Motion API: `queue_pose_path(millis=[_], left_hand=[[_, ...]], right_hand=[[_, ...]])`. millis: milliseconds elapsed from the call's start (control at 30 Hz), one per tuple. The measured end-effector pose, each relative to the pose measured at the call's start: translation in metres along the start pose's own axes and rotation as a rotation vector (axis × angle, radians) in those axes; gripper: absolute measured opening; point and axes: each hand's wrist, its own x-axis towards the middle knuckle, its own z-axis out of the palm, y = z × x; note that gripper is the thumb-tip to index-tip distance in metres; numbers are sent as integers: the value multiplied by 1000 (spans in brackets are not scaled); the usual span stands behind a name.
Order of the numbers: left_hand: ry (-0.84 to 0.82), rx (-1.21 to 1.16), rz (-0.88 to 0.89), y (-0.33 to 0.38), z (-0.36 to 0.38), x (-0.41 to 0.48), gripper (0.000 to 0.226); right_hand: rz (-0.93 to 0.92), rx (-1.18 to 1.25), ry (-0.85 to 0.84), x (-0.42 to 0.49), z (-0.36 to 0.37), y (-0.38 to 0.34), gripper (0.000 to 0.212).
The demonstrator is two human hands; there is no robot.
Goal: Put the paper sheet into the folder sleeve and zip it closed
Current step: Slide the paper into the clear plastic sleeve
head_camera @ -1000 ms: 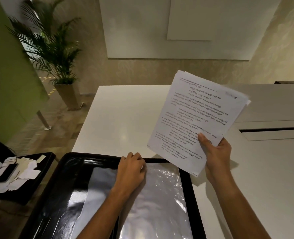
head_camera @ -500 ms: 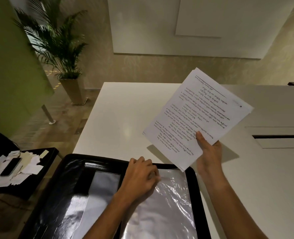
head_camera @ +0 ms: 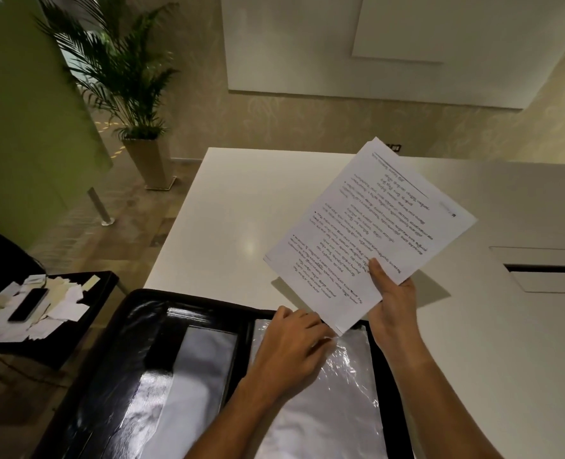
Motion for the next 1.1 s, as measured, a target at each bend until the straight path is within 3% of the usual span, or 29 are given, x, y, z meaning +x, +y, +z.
queue_pose_path(millis=[467,867,1100], left_hand=[[50,130,-43,-8,-16,-6,27],[20,208,-340,-27,-29,-25,12],[28,210,-473,-48,-41,-24,12]], right_hand=[[62,-162,-161,-3,-15,-8,38],[107,-141,-219,-16,-9,-23,46],[83,-166,-198,-23,-3,-26,36]])
